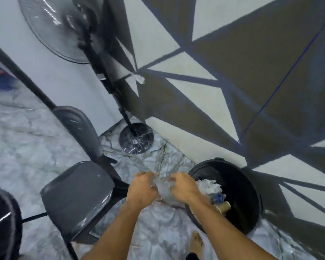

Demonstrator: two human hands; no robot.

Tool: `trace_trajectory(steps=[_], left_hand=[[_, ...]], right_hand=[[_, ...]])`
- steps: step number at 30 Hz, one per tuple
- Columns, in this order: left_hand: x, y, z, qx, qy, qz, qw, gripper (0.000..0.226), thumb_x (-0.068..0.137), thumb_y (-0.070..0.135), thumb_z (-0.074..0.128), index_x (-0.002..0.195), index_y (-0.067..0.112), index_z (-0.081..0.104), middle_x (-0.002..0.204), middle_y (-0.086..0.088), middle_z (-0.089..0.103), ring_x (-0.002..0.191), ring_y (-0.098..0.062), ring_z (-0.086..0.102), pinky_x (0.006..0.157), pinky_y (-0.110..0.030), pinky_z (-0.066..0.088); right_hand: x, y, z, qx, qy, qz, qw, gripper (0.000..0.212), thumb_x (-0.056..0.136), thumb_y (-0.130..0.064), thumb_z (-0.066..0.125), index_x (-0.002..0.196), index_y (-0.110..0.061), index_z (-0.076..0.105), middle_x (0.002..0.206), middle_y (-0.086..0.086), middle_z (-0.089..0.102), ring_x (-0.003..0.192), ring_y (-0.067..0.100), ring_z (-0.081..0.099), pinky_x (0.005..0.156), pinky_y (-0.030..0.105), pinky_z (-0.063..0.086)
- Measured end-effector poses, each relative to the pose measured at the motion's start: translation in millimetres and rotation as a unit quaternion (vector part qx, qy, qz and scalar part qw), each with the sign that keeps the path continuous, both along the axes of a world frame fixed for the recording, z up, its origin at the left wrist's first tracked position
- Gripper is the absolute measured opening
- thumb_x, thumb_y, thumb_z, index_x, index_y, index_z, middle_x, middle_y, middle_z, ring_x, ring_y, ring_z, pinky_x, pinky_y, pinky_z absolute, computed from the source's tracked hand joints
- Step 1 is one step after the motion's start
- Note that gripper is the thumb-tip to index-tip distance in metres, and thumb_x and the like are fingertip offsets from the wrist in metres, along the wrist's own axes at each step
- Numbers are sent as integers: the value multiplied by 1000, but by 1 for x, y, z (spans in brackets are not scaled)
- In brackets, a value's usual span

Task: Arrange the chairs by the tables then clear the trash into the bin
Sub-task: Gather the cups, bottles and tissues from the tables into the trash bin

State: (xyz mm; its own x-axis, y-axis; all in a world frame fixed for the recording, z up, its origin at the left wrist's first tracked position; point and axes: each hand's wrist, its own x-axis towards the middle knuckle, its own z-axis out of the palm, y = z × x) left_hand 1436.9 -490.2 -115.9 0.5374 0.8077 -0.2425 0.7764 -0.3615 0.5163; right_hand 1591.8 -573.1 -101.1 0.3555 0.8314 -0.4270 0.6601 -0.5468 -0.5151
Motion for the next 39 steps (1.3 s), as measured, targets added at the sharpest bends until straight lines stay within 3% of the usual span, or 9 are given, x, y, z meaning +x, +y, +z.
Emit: trace_trajectory(steps=[3,6,9,16,22,32,35,39], left_hand=[[-71,6,31,40,-21,51,998,36,77,15,61,112,18,66,113,-1,63,108,-22,51,92,-29,46],[-151,11,52,77,-30,116,990,25,75,21,60,100,21,63,103,3,62,101,-21,50,92,-35,47],[-231,9,69,97,-19,185,978,37,81,24,62,118,18,61,116,0,60,112,-22,46,92,-32,44],[-392,-15,86,81,-8,376,923,44,75,27,60,117,17,65,112,-2,62,112,-25,50,95,-31,44],[-474,-13,85,64,9,477,876,52,79,20,60,131,17,58,122,0,61,122,-20,46,103,-30,41],[-548,59,80,50,-12,560,827,52,79,32,66,130,25,58,124,6,59,120,-15,50,102,-32,45],[-576,74,89,78,-26,573,816,39,77,28,64,116,22,64,115,8,63,110,-14,55,96,-36,50],[-624,90,115,104,-49,602,790,8,76,19,60,82,16,65,86,4,65,78,-13,60,72,-32,54]], right_hand=[[-64,30,29,33,-20,60,997,36,81,-11,60,113,-23,69,118,-1,69,108,20,64,89,31,53],[-139,59,54,56,-34,132,989,38,80,-12,59,114,-25,68,118,-4,69,109,20,63,90,31,52],[-216,87,72,91,-31,213,972,29,81,-19,65,109,-25,70,112,-5,71,105,18,64,87,33,54],[-376,126,93,105,-5,392,914,38,85,-22,66,123,-25,66,126,-5,66,116,15,61,97,33,51],[-473,162,91,102,20,473,875,35,84,-16,65,117,-24,69,122,-3,65,112,18,60,92,30,50],[-568,258,78,83,47,528,844,39,83,-19,67,122,-24,66,121,-5,64,112,16,60,94,29,49],[-604,281,85,97,49,545,832,39,80,-18,67,118,-23,68,121,-2,66,112,18,61,96,32,50],[-666,300,99,121,56,574,808,39,80,-16,64,118,-20,68,124,1,65,118,22,57,99,35,48]])
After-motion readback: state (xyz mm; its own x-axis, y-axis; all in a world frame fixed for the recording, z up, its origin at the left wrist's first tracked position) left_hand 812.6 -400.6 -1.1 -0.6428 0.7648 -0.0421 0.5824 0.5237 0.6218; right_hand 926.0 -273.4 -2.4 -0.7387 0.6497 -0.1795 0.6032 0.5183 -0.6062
